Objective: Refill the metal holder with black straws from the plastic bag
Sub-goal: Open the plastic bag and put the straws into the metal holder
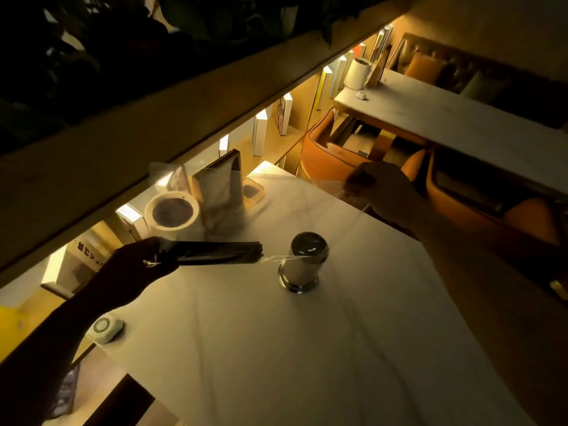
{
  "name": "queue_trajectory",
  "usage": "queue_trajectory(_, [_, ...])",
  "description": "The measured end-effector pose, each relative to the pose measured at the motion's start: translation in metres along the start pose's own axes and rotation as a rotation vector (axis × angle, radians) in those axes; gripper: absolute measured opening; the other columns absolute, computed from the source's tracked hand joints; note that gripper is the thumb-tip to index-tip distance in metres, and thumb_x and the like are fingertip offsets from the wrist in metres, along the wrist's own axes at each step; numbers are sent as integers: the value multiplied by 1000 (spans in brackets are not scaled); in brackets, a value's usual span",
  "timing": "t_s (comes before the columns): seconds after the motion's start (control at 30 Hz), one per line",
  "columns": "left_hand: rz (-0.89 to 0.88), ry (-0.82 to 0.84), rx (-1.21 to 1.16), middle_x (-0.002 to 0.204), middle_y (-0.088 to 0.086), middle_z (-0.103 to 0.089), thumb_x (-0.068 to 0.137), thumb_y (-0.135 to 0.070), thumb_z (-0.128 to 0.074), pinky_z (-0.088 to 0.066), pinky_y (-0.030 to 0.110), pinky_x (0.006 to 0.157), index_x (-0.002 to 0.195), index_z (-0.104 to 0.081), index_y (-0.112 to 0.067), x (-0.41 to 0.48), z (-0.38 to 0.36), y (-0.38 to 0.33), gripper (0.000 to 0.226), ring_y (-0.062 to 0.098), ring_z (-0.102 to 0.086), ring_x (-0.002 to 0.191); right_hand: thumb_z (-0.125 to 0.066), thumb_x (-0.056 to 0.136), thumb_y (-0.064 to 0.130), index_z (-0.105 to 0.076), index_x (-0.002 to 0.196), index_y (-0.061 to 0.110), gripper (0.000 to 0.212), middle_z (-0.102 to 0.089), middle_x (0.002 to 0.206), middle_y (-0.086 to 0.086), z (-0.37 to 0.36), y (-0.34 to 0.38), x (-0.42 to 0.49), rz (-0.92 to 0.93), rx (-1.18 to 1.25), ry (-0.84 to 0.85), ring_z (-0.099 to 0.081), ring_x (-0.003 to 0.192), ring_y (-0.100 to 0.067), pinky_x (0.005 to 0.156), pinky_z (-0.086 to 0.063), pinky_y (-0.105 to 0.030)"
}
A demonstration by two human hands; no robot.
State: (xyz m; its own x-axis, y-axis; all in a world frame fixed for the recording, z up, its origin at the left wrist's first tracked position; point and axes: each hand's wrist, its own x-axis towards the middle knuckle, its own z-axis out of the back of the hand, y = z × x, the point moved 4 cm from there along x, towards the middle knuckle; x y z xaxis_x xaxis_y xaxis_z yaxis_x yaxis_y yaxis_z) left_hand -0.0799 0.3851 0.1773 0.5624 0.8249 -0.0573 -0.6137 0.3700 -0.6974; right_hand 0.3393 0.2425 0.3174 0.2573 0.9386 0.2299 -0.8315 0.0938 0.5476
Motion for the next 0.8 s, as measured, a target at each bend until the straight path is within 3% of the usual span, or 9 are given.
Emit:
queue_trajectory(0.13, [-44, 6, 61, 104, -4, -62, 91, -14, -73, -45, 34, 87, 118, -66, -13, 11, 18, -24, 28, 16, -57, 99, -68, 90, 23, -68, 85, 0, 23, -69, 80, -14, 9, -4, 0, -13, -11, -11, -66, 79, -27, 81, -56, -47])
queue_trajectory(0.2, [-52, 13, 86, 105, 1, -66, 91, -15, -74, -48, 40, 89, 117, -67, -11, 15, 22, -31, 27, 21, -61, 100, -66, 91, 26, -67, 87, -2, 28, -69, 83, -20, 13, -9, 0, -22, -37, -23, -67, 80, -31, 81, -55, -50])
queue_trajectory(0.27, [-51, 18, 105, 106, 5, -68, 90, -17, -74, -51, 43, 90, 116, -67, -10, 19, 25, -34, 27, 24, -63, 101, -65, 92, 26, -68, 90, 1, 25, -70, 86, -19, 18, -12, 0, -45, -34, -35, -66, 81, -27, 80, -56, -44])
queue_trajectory(0.4, [-79, -19, 149, 93, 0, -65, 89, -19, -75, -45, 28, 73, 110, -67, -10, 27, 29, -38, 25, 14, -62, 86, -66, 92, 26, -70, 86, 5, 22, -70, 80, -9, 25, -12, 2, -2, -9, -68, -66, 79, -23, 79, -56, -45])
queue_trajectory(0.5, [-75, -13, 168, 91, 0, -64, 88, -19, -77, -44, 26, 71, 112, -68, -7, 33, 29, -38, 29, 7, -59, 81, -66, 92, 26, -70, 86, 4, 23, -70, 78, -6, 24, -17, 3, 14, -31, -61, -66, 77, -21, 78, -56, -41])
queue_trajectory(0.67, [-208, 16, 258, 88, 1, -66, 86, -11, -80, -41, 17, 67, 114, -68, -2, 43, 29, -56, 32, 5, -57, 74, -68, 89, 23, -62, 76, 5, 23, -59, 72, 2, 10, -35, -7, -20, -68, -38, -57, 69, -7, 68, -41, -16])
queue_trajectory(0.73, [-280, 55, 292, 93, 4, -70, 87, -8, -78, -49, 22, 69, 116, -67, -2, 50, 30, -67, 31, 11, -62, 77, -68, 89, 22, -62, 78, 0, 25, -62, 74, -3, 5, -45, -13, -46, -103, -39, -58, 70, -8, 66, -39, -12])
queue_trajectory(0.8, [-302, 111, 339, 89, 2, -69, 91, -11, -75, -57, 36, 77, 112, -67, -1, 60, 29, -77, 25, 12, -65, 77, -68, 89, 21, -63, 82, -4, 26, -67, 81, -13, 2, -56, -19, -89, -143, -18, -63, 77, -20, 71, -47, -18])
